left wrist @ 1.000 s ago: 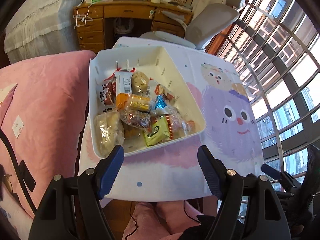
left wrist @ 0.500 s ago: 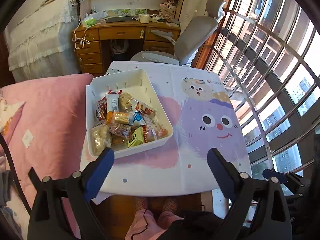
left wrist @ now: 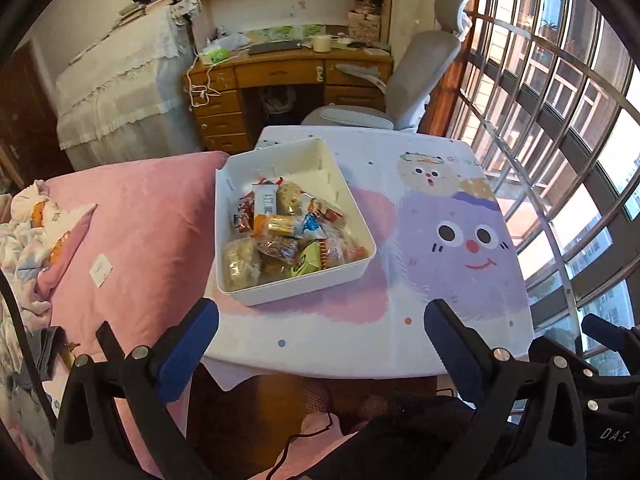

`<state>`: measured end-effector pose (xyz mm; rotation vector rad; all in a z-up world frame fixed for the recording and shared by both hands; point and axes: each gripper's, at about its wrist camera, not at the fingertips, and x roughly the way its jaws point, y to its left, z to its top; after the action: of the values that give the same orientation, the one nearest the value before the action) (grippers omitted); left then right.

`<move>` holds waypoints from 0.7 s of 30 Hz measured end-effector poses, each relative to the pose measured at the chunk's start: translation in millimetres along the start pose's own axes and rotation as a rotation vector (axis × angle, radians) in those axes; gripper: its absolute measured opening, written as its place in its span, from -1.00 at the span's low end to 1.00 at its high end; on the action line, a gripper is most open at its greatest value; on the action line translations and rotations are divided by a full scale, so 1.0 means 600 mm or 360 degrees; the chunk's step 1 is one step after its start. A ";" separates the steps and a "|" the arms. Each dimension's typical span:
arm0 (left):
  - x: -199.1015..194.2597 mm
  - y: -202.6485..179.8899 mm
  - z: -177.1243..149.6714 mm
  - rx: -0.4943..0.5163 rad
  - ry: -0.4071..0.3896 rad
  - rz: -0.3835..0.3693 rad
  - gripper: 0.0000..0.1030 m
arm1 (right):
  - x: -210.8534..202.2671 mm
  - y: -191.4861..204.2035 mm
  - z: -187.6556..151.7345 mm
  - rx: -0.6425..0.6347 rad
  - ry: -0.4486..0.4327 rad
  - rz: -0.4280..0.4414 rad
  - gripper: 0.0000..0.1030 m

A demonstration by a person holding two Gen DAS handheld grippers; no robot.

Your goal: Organize snacks

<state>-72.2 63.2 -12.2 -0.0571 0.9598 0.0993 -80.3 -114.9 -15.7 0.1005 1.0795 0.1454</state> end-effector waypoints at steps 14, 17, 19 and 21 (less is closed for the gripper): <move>0.017 -0.022 0.010 0.0040 -0.0005 0.0051 0.99 | 0.009 -0.012 0.009 0.0014 -0.0063 -0.0023 1.00; 0.018 -0.029 0.014 0.0062 0.0002 0.0047 0.99 | 0.011 -0.015 0.011 0.0027 -0.0056 -0.0019 1.00; 0.021 -0.031 0.015 0.0071 0.0009 0.0048 0.99 | 0.014 -0.020 0.014 0.0033 -0.0050 -0.0018 1.00; 0.024 -0.033 0.017 0.0077 0.0015 0.0048 0.99 | 0.015 -0.022 0.015 0.0036 -0.0045 -0.0017 1.00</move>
<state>-53.2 45.2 -18.1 0.0014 0.9721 0.1037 -67.2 -126.2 -21.5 0.1166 1.0538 0.1221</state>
